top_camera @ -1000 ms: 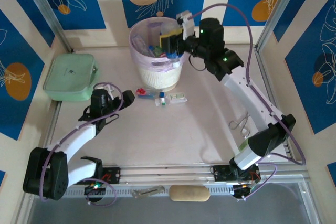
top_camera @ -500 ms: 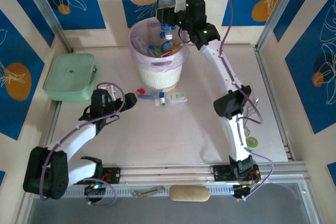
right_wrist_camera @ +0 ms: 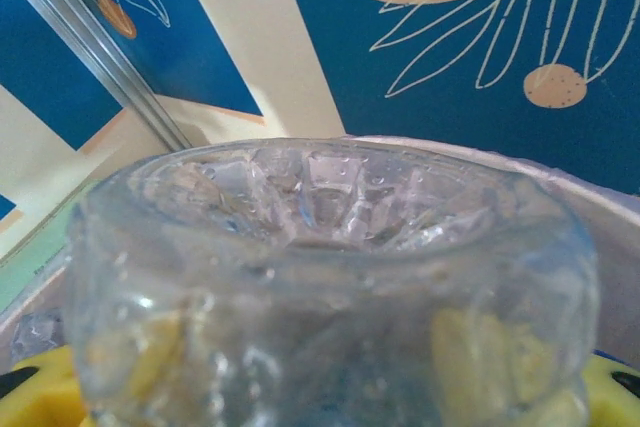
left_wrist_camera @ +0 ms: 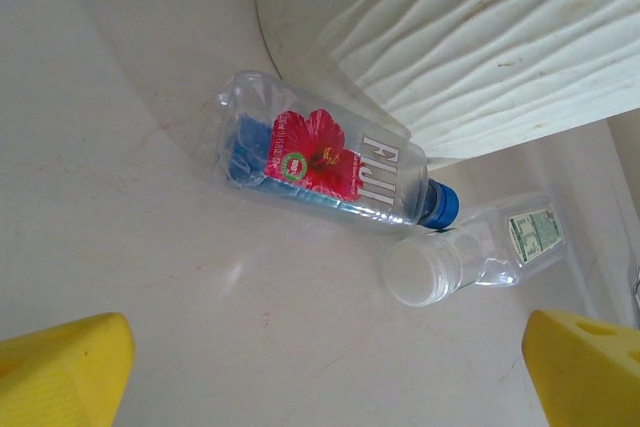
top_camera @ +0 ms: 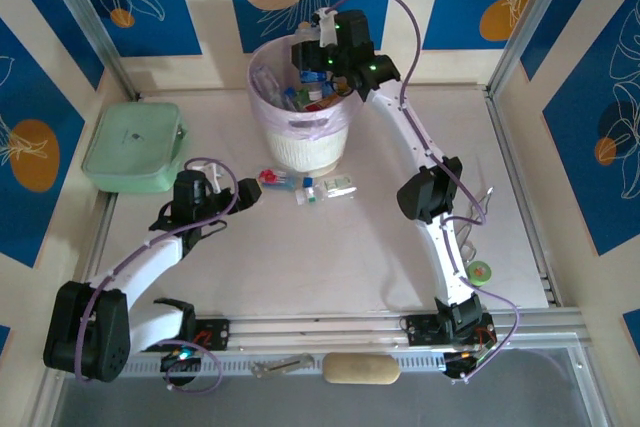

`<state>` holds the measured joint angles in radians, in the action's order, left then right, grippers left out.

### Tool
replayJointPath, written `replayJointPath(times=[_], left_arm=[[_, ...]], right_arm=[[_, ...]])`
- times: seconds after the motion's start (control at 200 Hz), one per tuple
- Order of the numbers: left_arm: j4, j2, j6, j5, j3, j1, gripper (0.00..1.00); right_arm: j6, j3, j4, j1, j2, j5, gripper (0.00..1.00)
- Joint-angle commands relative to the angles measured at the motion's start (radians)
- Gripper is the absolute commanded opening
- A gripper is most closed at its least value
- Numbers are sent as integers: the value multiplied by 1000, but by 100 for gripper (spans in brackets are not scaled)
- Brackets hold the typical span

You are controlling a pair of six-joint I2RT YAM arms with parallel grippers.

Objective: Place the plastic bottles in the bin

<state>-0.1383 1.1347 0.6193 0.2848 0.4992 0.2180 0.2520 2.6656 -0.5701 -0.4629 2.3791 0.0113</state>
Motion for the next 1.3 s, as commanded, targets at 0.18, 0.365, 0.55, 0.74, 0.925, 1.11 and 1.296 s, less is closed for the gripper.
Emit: replayJointPath(times=[0.18, 0.365, 0.55, 0.74, 0.925, 1.11, 1.296], left_arm=[[-7, 10, -3, 29, 10, -8, 99], [-7, 6, 2, 25, 10, -9, 100], [-7, 10, 4, 16, 9, -8, 100], [11, 11, -18, -23, 38, -10, 99], [22, 40, -46, -37, 97, -10, 99], [17, 66, -42, -32, 131, -12, 99], [-2, 94, -14, -29, 137, -12, 99]], right_arm=[[-62, 31, -48, -29, -18, -10, 80], [-83, 80, -34, -34, -29, 8, 90], [-75, 79, -47, -34, -97, 13, 91], [-49, -47, -71, -36, -230, 15, 91], [-33, -378, -16, -36, -431, 13, 96], [-10, -874, 162, -38, -714, 0, 99], [-18, -1252, 214, -39, -907, -62, 99]])
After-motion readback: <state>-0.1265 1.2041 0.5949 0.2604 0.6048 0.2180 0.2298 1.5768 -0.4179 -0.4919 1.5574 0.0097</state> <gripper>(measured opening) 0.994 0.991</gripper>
